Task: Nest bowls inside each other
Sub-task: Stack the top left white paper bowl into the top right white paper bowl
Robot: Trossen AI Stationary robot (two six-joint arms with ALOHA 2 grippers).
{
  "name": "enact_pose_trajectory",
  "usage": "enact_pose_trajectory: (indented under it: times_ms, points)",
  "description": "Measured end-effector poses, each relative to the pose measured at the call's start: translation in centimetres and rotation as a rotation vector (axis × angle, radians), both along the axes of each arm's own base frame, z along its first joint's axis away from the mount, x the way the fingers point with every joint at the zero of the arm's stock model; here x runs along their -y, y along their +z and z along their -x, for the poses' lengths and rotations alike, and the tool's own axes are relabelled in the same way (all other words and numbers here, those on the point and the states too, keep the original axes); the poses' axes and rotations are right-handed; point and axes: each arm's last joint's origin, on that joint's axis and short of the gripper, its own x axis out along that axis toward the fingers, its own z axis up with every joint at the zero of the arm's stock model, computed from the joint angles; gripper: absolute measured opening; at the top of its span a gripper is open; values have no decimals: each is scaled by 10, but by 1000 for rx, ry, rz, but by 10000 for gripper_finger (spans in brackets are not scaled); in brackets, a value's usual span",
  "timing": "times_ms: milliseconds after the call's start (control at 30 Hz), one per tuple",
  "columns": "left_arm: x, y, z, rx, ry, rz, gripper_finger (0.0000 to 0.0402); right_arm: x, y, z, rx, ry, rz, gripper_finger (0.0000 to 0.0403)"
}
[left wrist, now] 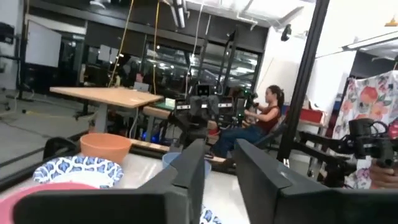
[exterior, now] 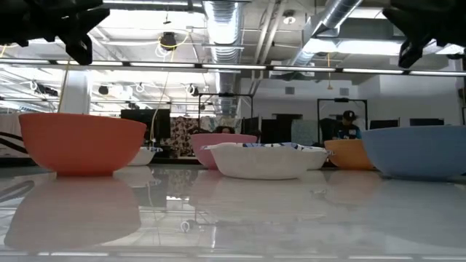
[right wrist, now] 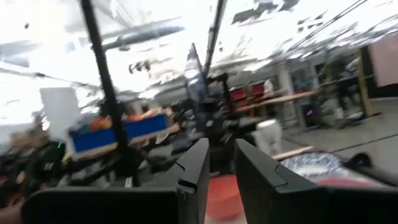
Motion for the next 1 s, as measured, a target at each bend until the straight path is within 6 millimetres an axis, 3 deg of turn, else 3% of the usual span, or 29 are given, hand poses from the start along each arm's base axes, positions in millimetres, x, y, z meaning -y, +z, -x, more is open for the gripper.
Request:
enact_pose_trajectory:
  times_ms: [133,267,467,600,767,1000]
  points:
    - [-1,4,-3,-72,85,-13,126,1,5,-1,-24,-65,44,106]
    - [-3,21,-9,-252,209,-11,153,2,9,-4,-73,-159,93,135]
    - [-6,58,-25,-625,537,-105,160,1,8,-12,-165,-253,147,200]
    - [-8,71,-41,-874,616,-196,160,-1,4,-17,-211,-258,163,230]
    - [-17,63,-57,-1141,625,-223,160,-2,1,-22,-245,-260,182,235]
    - [-45,47,-59,-1259,459,-75,160,-2,0,-23,-250,-257,185,231]
